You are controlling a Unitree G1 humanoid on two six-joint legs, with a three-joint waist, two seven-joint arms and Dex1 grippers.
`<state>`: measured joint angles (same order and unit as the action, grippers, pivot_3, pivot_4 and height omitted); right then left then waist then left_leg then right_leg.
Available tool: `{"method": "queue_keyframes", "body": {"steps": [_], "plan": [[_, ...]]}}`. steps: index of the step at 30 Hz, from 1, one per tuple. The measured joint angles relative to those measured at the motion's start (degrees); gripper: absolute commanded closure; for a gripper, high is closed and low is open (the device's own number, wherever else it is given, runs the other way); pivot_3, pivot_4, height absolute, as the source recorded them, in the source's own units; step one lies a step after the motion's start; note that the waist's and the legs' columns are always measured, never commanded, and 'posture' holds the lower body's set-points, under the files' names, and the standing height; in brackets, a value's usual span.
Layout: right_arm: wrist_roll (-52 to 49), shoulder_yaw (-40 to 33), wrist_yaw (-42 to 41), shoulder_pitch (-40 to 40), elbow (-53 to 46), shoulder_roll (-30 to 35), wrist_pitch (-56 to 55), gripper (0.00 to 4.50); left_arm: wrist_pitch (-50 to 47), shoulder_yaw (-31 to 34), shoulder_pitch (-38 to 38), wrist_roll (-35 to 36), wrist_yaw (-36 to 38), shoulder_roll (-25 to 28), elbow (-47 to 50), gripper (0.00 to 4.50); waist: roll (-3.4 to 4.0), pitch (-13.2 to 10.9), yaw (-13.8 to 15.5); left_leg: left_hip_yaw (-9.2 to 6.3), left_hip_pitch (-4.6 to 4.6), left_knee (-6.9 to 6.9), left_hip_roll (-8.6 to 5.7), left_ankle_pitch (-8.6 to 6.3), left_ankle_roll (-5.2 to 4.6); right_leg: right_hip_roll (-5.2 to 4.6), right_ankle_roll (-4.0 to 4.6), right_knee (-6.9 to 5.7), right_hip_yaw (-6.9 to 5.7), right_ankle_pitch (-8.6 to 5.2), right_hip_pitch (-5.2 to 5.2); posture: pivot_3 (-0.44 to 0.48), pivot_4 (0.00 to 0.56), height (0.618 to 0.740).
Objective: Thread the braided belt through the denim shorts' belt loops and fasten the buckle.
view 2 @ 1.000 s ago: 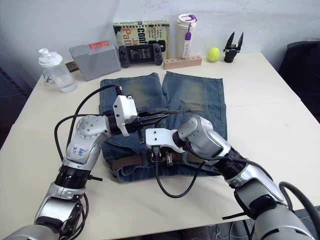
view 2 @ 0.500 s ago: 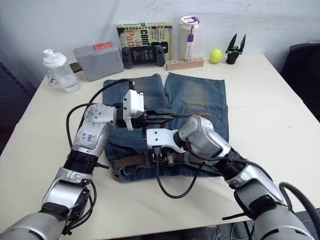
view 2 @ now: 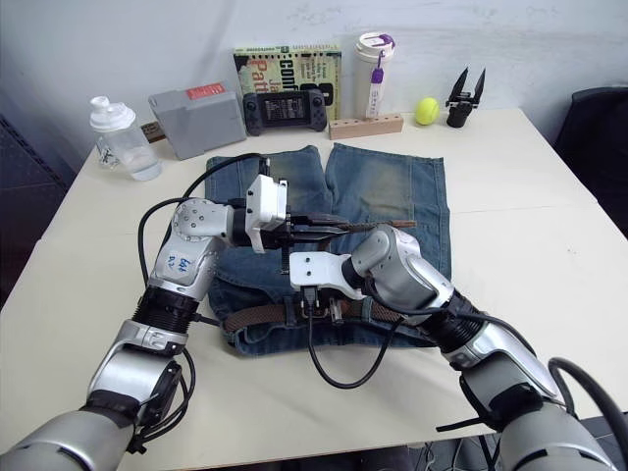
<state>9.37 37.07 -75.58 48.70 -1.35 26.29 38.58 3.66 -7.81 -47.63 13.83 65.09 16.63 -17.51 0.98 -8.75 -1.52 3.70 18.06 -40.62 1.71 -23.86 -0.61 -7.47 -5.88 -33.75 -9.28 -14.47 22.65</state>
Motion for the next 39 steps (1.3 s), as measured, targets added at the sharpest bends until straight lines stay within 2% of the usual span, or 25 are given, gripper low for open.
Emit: {"method": "queue_keyframes", "body": {"steps": [10, 19, 23, 25, 28, 32, 36, 39], "plan": [[2.52, 0.02, 0.05, -0.91, -1.63, -1.14, -0.9, 4.42, -2.87, 2.54, 0.0, 0.13, -2.55, 1.61, 0.27, 4.5, 0.01, 0.0, -0.25, 0.01, -0.01, 0.16, 0.05, 0.0, 0.01, 0.05, 0.02, 0.05, -0.02, -0.01, 0.05, 0.0, 0.15, 0.722], [3.8, 0.01, 0.01, -1.42, -2.59, -1.35, -1.07, 4.42, -7.23, 3.25, 0.4, 0.53, -5.3, 0.6, 4.13, 4.5, 0.02, -0.01, -0.27, 0.03, -0.03, 0.23, 0.05, 0.01, 0.02, 0.06, 0.02, 0.08, -0.01, -0.01, 0.07, 0.0, 0.15, 0.722], [4.11, -0.56, 0.87, -2.54, -3.56, -1.97, -0.85, 4.42, -8.81, 4.07, 2.84, 0.59, -7.86, 0.08, 7.26, 4.5, 0.01, 0.01, -0.48, 0.06, -0.09, 0.38, 0.07, 0.04, 0.07, 0.06, 0.05, 0.11, 0.01, -0.03, 0.06, 0.0, 0.15, 0.722], [3.59, -2.34, 2.4, -4.6, -4.91, -2.32, -0.26, 4.42, -9.11, 4.76, 4.54, 0.95, -8.53, 0.6, 8.72, 4.5, 0.01, 0.01, -0.57, 0.06, -0.11, 0.48, 0.09, 0.09, 0.16, 0.07, 0.09, 0.11, -0.01, -0.05, 0.08, 0.0, 0.15, 0.722], [0.53, -8.78, 6.76, -10.84, -8.39, -4.36, 3.45, 4.42, -9.32, 5.59, 9.75, 1.64, -9.25, 2.53, 13.4, 4.5, 0.09, -0.1, -0.59, 0.06, 0.0, 0.57, 0.13, 0.13, 0.25, 0.07, 0.17, 0.08, -0.02, -0.1, 0.3, 0.0, 0.15, 0.722], [-4.91, -18.35, 13.66, -20.59, -18.93, -6.72, 12.46, 4.42, -9.41, 9.85, 17.87, 1.67, -12.54, 7.56, 19.47, 4.5, 0.18, -0.45, -0.01, 0.07, 0.64, 0.53, 0.08, 0.23, 0.35, 0.04, 0.23, -0.15, -0.02, -0.13, 1.06, 0.0, 0.15, 0.722], [-10.73, -24.74, 17.85, -23.58, -26.78, -9.69, 20.75, 4.42, -10.1, 11.59, 21.98, 1.71, -14.89, 9.61, 23.54, 4.5, 0.1, -0.79, 0.35, -0.06, 1.19, 0.31, 0.0, 0.26, 0.29, 0.03, 0.16, -0.13, -0.04, -0.09, 1.35, 0.0, 0.15, 0.722], [-15.1, -28.3, 20.57, -24.05, -33.42, -10.36, 23.97, 4.42, -10.61, 11.6, 24.15, 1.66, -15.73, 11.14, 26.22, 4.5, 0.1, -0.9, 0.64, -0.06, 1.19, 0.32, -0.02, 0.26, 0.29, 0.03, 0.16, -0.11, -0.04, -0.09, 1.35, 0.0, 0.15, 0.722]]}}
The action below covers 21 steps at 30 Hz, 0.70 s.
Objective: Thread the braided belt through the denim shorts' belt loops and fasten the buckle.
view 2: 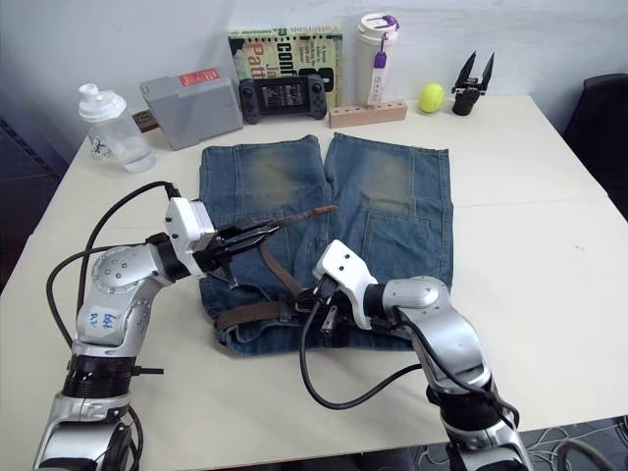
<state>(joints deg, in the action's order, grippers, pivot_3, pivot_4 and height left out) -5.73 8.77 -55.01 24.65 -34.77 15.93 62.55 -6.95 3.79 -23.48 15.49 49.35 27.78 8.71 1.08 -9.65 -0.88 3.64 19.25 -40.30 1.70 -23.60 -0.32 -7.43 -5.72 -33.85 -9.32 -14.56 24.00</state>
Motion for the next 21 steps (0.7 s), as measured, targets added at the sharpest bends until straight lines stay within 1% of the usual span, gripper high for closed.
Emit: {"method": "queue_keyframes", "body": {"steps": [3, 4, 5, 7, 9, 10, 11, 12, 13, 16, 18, 21], "plan": [[-2.39, -2.76, 2.44, -1.08, -3.37, 1.86, 0.51, 4.42, -0.55, -0.05, 2.13, 0.02, -0.46, 0.73, 2.04, 4.5, 0.01, -0.06, 0.47, 0.01, -0.01, 0.04, 0.0, 0.0, 0.0, 0.02, 0.0, 0.01, 0.01, 0.0, 0.0, 0.0, 0.15, 0.722], [-2.91, -2.81, 3.18, -1.51, -4.0, 2.46, 0.37, 3.83, -0.55, -0.28, 2.67, 0.01, -0.46, 1.18, 2.58, 4.5, 0.01, -0.11, 0.56, 0.03, -0.01, 0.05, 0.02, 0.0, 0.0, 0.04, 0.01, 0.01, 0.0, 0.0, 0.01, 0.0, 0.15, 0.722], [-3.77, -2.8, 4.0, -2.51, -5.24, 3.55, 0.06, 3.56, -0.55, -0.45, 3.86, -0.02, -0.36, 2.13, 3.78, 4.5, 0.03, -0.14, 0.61, 0.03, -0.02, 0.1, 0.02, 0.0, 0.0, 0.04, 0.01, 0.02, 0.01, -0.01, 0.02, 0.0, 0.15, 0.722], [-4.65, -2.78, 4.77, -4.17, -6.39, 5.63, -0.76, 2.7, -0.52, -0.61, 4.89, -0.07, -0.05, 2.82, 4.64, 4.5, 0.06, -0.19, 0.72, 0.05, -0.02, 0.13, 0.0, 0.0, 0.0, 0.04, 0.02, 0.02, 0.01, -0.01, 0.03, 0.0, 0.15, 0.722], [-4.61, -1.84, 4.87, -6.61, -8.15, 10.2, -3.69, 1.79, -0.52, -0.96, 6.0, -0.08, 0.03, 3.28, 5.68, 4.5, 0.04, -0.26, 0.87, 0.06, -0.01, 0.13, -0.04, 0.0, 0.0, 0.01, 0.01, 0.05, 0.01, -0.01, 0.03, 0.0, 0.15, 0.722], [-4.26, -0.91, 4.82, -7.92, -8.98, 12.77, -5.46, 1.61, -0.53, -1.12, 6.46, -0.08, 0.05, 3.56, 6.25, 4.5, 0.01, -0.29, 0.93, 0.07, -0.01, 0.15, -0.05, 0.0, 0.0, 0.0, 0.01, 0.08, 0.01, 0.0, 0.03, 0.0, 0.15, 0.722], [-2.77, 1.12, 5.16, -10.01, -9.54, 16.59, -9.01, 0.98, -0.62, -1.21, 6.67, -0.08, -0.02, 3.85, 6.5, 4.5, -0.08, -0.34, 0.91, 0.08, -0.01, 0.16, -0.05, 0.0, 0.0, 0.01, 0.01, 0.1, 0.01, 0.0, 0.02, 0.0, 0.15, 0.722], [-1.85, 2.55, 5.6, -10.88, -9.58, 17.99, -11.03, 0.6, -0.71, -1.21, 6.69, -0.07, -0.16, 3.87, 6.54, 4.5, -0.16, -0.4, 0.85, 0.1, -0.02, 0.15, -0.04, 0.0, 0.0, 0.02, 0.0, 0.1, 0.02, 0.0, 0.02, 0.0, 0.15, 0.722], [-1.13, 3.6, 5.95, -11.28, -9.58, 18.53, -12.67, 0.08, -0.79, -1.26, 6.7, -0.06, -0.31, 3.86, 6.59, 4.5, -0.22, -0.46, 0.85, 0.11, -0.03, 0.15, -0.03, 0.0, 0.0, 0.02, 0.01, 0.08, 0.02, 0.0, 0.02, 0.0, 0.15, 0.722], [3.03, 7.61, 8.79, -12.34, -8.67, 20.58, -19.41, 0.04, -1.89, -1.52, 6.62, 0.4, -1.25, 3.61, 6.88, 4.5, -0.27, -0.5, 0.71, 0.14, -0.06, 0.16, 0.01, 0.01, 0.01, 0.05, 0.01, 0.06, 0.02, 0.0, 0.02, 0.0, 0.15, 0.722], [7.47, 10.84, 12.13, -12.72, -5.98, 21.23, -23.77, 0.04, -2.49, -1.48, 6.6, 0.57, -1.59, 3.78, 6.88, 4.5, -0.31, -0.54, 0.8, 0.15, -0.05, 0.15, 0.0, 0.01, 0.01, 0.04, 0.01, 0.07, 0.01, 0.0, 0.02, 0.0, 0.15, 0.722], [10.83, 12.82, 15.47, -12.88, -3.15, 20.74, -25.49, 0.04, -2.4, -1.4, 7.26, 0.58, -1.46, 4.87, 6.87, 4.5, -0.34, -0.56, 0.84, 0.16, -0.04, 0.15, 0.0, 0.02, 0.01, 0.04, 0.01, 0.08, 0.0, 0.0, 0.02, 0.0, 0.15, 0.722]]}}
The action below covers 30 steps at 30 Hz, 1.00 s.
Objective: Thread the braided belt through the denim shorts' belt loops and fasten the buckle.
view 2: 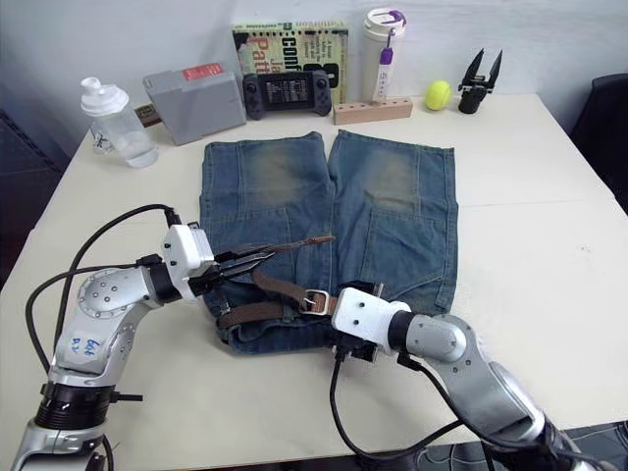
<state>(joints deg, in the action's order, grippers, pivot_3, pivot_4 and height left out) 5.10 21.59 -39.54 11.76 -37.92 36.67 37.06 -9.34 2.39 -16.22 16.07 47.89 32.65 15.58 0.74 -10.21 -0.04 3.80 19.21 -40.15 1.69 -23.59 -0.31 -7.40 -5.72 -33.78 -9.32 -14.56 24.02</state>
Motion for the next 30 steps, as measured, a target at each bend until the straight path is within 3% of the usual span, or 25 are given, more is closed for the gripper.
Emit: {"method": "queue_keyframes", "body": {"steps": [12, 29, 30], "plan": [[4.3, 2.96, 4.64, -0.22, -0.03, -3.98, 1.31, 0.04, 6.57, -0.24, 5.81, -3.55, 1.78, 4.27, -3.04, 4.5, 0.01, -0.02, 0.06, -0.01, 0.01, 0.0, 0.03, 0.01, 0.02, 0.01, 0.0, 0.0, 0.0, 0.0, 0.0, 0.0, 0.15, 0.722], [11.69, 6.65, 10.58, -2.07, -4.37, -5.97, 7.78, 0.04, 4.42, 0.93, 6.45, -1.83, 2.41, 6.07, -3.49, 4.5, 0.01, -0.02, -0.03, -0.01, -0.01, -0.02, 0.03, 0.01, 0.01, 0.02, 0.01, -0.05, 0.01, 0.0, 0.0, 0.0, 0.15, 0.722], [11.97, 6.91, 10.72, -2.04, -4.46, -6.0, 7.97, 0.52, 4.38, 0.93, 6.45, -1.8, 2.45, 6.07, -3.7, 4.5, 0.01, -0.02, -0.03, 0.0, -0.01, -0.02, 0.03, 0.01, 0.01, 0.02, 0.01, -0.05, 0.01, 0.0, 0.0, 0.0, 0.15, 0.722]]}}
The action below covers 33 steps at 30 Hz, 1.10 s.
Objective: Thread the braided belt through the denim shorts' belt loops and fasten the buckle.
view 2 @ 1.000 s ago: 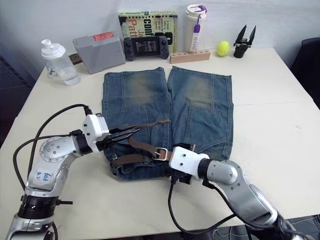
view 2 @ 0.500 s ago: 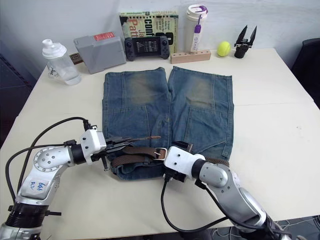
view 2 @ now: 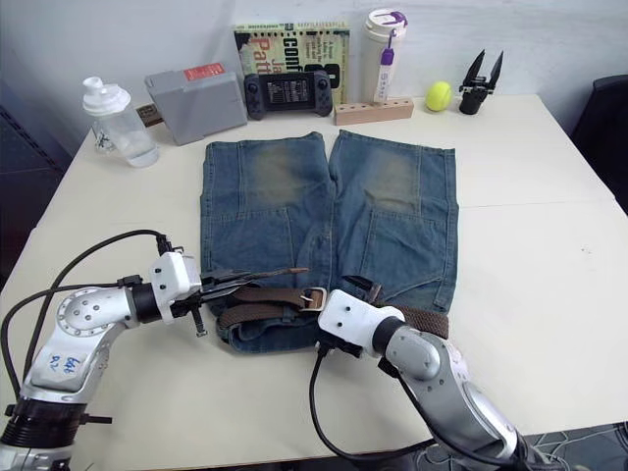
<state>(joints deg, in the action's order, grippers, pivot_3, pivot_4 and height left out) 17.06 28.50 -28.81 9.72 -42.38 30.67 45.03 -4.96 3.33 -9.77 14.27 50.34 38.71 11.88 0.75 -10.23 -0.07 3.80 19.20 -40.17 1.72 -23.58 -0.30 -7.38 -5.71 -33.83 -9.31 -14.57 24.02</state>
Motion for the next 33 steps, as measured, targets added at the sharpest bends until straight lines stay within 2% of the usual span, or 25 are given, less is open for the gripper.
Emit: {"method": "queue_keyframes", "body": {"steps": [2, 9, 10, 24, 33], "plan": [[0.76, 0.92, 0.01, 0.03, 0.05, 0.01, 0.0, 1.13, 0.0, 0.0, 0.0, 0.0, 0.0, 0.0, -0.58, 4.5, 0.0, 0.0, 0.01, 0.0, 0.0, 0.0, 0.0, 0.0, 0.0, 0.0, 0.0, 0.0, 0.0, 0.0, 0.0, 0.0, 0.15, 0.722], [3.35, 1.5, 0.0, 0.79, 2.81, 0.21, 0.4, 4.21, 0.83, -0.05, -0.09, -0.35, -0.03, 0.0, -0.88, 4.5, 0.0, 0.0, -0.01, 0.01, 0.01, 0.0, 0.0, 0.0, 0.0, 0.01, 0.0, 0.0, -0.01, 0.0, 0.0, 0.0, 0.15, 0.722], [3.46, 1.5, -0.06, 1.02, 2.98, 0.21, 0.35, 4.47, 0.9, -0.09, -0.23, -0.48, -0.03, 0.0, -0.88, 4.5, 0.0, 0.0, -0.01, 0.02, 0.01, 0.0, 0.0, 0.0, 0.0, 0.01, 0.0, 0.0, -0.01, 0.0, 0.0, 0.0, 0.15, 0.722], [5.97, 2.44, -0.31, 2.02, 4.93, 0.74, -2.28, 4.46, 1.48, -0.49, -1.94, -1.05, 0.22, 0.0, -0.95, 4.5, 0.0, 0.0, -0.03, 0.11, 0.02, -0.02, 0.0, 0.0, 0.0, 0.02, 0.0, -0.01, -0.02, 0.0, 0.0, 0.0, 0.15, 0.722], [15.14, 2.83, 2.6, 7.0, 9.24, 5.67, -14.71, 4.46, 1.97, -1.69, -3.86, -1.0, 3.59, 2.21, -0.93, 4.5, 0.0, 0.0, -0.02, 0.42, 0.03, -0.05, 0.0, 0.01, 0.01, 0.02, 0.0, -0.02, -0.01, 0.0, 0.0, 0.0, 0.15, 0.722]]}}
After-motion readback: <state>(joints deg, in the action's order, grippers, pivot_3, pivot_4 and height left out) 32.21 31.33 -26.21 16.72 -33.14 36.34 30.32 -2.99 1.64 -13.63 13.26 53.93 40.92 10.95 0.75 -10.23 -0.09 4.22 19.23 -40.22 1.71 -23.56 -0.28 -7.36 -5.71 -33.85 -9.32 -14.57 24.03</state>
